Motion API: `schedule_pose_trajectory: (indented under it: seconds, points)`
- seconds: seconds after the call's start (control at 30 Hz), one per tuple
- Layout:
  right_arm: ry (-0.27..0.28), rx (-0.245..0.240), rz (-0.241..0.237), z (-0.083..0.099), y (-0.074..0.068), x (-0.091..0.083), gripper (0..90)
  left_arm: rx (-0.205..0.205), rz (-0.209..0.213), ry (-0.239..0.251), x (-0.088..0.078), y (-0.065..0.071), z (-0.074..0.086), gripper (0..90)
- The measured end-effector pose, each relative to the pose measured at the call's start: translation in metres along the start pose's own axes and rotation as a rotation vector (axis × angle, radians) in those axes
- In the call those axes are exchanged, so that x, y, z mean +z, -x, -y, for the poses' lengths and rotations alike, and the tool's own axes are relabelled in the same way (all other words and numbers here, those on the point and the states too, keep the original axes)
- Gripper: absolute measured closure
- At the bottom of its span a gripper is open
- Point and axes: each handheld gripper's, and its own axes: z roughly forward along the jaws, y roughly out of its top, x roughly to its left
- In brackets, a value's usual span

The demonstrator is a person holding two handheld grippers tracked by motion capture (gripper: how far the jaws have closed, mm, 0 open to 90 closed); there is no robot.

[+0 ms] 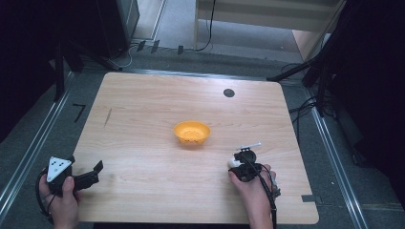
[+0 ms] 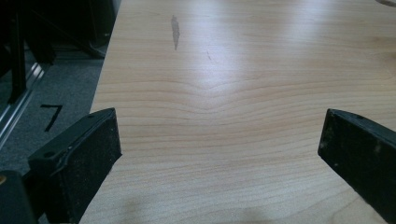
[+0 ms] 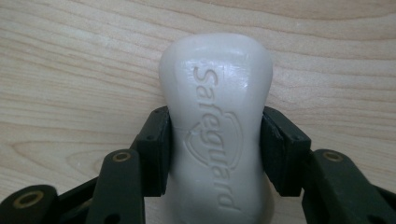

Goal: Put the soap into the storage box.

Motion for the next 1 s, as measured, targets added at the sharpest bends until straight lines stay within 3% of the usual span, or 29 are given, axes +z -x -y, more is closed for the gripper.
schedule_pose_trajectory:
  seconds: [0.2, 0.33, 0.43, 0.77, 0.8, 1.0]
  points:
    - [0.033, -0.043, -0.011, 0.0034, 0.0022, 0.0, 51.0, 0.002, 0.0, -0.006, 0.0001, -0.0004, -0.0003, 0.0]
    - [0.058, -0.025, -0.008, 0.0045, 0.0037, 0.0008, 51.0, -0.001, 0.002, -0.004, 0.0001, -0.0005, -0.0002, 0.0]
    - [0.071, -0.043, -0.014, 0.0061, 0.0046, 0.0008, 51.0, -0.002, 0.005, -0.007, 0.0, -0.0003, -0.0001, 0.0]
    - [0.025, -0.061, -0.017, 0.004, 0.0063, -0.0008, 51.1, -0.006, 0.011, -0.013, 0.0009, -0.001, -0.0003, 0.0]
    - [0.021, -0.079, -0.022, 0.0043, 0.0064, -0.001, 51.1, -0.006, 0.011, -0.014, 0.0008, -0.0011, -0.0004, 0.0]
    - [0.032, -0.108, -0.033, 0.0066, 0.0079, -0.0014, 51.2, -0.011, 0.012, -0.015, 0.0007, -0.0015, -0.0004, 0.0]
